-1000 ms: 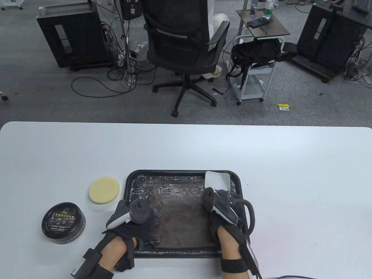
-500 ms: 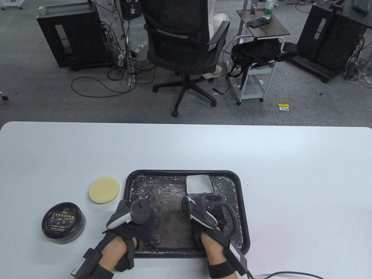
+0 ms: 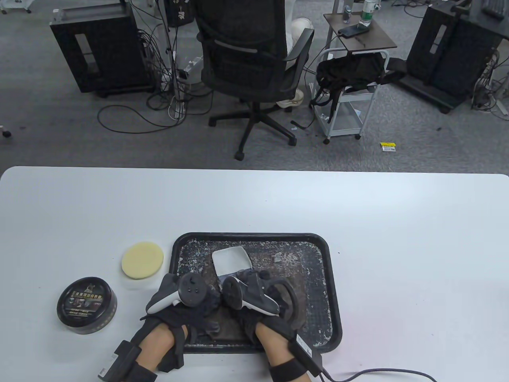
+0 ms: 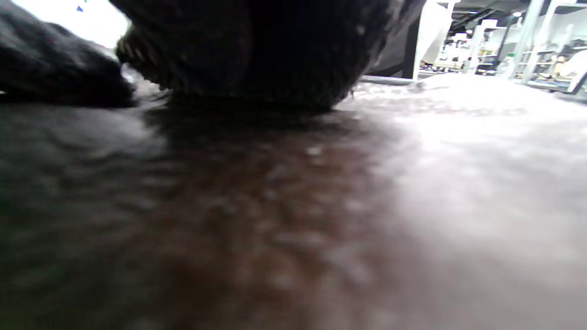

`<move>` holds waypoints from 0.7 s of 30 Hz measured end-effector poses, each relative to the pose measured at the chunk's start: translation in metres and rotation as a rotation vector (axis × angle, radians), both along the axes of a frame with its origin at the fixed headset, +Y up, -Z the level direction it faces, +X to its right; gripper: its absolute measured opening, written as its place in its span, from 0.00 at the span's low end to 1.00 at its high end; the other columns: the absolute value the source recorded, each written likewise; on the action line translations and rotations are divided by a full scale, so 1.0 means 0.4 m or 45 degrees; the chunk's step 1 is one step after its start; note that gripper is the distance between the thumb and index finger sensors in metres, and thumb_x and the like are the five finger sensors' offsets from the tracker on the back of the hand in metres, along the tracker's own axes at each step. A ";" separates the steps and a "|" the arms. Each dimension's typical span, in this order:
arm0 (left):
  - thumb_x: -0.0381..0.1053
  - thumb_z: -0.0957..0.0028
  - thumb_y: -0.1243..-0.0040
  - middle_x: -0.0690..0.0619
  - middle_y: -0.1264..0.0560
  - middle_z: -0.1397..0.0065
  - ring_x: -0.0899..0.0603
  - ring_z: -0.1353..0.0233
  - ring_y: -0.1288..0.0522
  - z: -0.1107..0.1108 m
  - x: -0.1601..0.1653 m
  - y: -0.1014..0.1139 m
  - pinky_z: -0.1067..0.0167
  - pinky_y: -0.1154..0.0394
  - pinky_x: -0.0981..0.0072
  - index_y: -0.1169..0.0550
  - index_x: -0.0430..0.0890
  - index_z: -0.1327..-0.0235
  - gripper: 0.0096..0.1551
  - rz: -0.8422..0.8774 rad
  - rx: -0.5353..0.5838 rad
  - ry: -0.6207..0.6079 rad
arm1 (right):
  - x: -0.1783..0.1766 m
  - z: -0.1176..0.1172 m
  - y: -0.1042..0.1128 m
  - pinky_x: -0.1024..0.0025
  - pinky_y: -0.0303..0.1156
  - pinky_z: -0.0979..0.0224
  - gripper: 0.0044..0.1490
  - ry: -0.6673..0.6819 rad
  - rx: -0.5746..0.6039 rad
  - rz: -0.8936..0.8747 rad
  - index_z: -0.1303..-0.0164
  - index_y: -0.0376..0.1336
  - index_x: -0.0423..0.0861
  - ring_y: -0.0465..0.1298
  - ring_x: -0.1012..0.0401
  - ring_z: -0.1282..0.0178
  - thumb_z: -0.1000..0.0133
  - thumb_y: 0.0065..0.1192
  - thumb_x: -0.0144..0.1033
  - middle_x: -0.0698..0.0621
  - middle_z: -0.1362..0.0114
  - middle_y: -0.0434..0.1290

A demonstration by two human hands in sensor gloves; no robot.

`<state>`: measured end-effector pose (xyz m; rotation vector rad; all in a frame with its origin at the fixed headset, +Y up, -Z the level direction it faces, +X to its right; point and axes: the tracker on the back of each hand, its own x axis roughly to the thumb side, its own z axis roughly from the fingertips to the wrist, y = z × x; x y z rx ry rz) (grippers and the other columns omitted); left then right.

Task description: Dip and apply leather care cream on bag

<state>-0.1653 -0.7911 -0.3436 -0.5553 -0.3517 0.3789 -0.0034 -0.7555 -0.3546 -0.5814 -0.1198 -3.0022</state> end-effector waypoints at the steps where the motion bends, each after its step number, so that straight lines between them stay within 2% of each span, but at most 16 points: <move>1: 0.62 0.58 0.33 0.58 0.50 0.21 0.45 0.19 0.56 0.000 0.000 0.000 0.23 0.55 0.43 0.39 0.56 0.29 0.45 -0.002 0.000 0.000 | -0.007 0.002 -0.001 0.51 0.59 0.19 0.37 0.022 0.003 -0.008 0.25 0.62 0.59 0.68 0.51 0.21 0.48 0.65 0.36 0.53 0.20 0.66; 9: 0.62 0.58 0.34 0.57 0.51 0.21 0.45 0.19 0.57 0.001 -0.001 -0.003 0.24 0.55 0.43 0.40 0.55 0.29 0.44 0.001 0.008 -0.001 | -0.010 -0.003 -0.002 0.52 0.58 0.19 0.36 0.062 -0.011 -0.033 0.26 0.63 0.60 0.68 0.51 0.21 0.48 0.65 0.34 0.53 0.20 0.66; 13: 0.63 0.58 0.34 0.58 0.50 0.21 0.46 0.19 0.57 0.001 -0.003 -0.004 0.24 0.56 0.43 0.39 0.56 0.29 0.44 0.015 0.008 0.000 | 0.000 -0.003 0.005 0.52 0.59 0.19 0.36 0.071 0.005 0.066 0.26 0.63 0.60 0.69 0.51 0.21 0.48 0.65 0.35 0.54 0.21 0.67; 21: 0.63 0.58 0.34 0.57 0.51 0.21 0.45 0.19 0.57 0.002 -0.002 -0.004 0.24 0.55 0.43 0.40 0.56 0.29 0.45 -0.002 0.004 -0.004 | 0.101 -0.011 0.014 0.52 0.61 0.20 0.36 -0.011 -0.003 0.145 0.27 0.63 0.61 0.70 0.51 0.22 0.49 0.65 0.35 0.54 0.21 0.67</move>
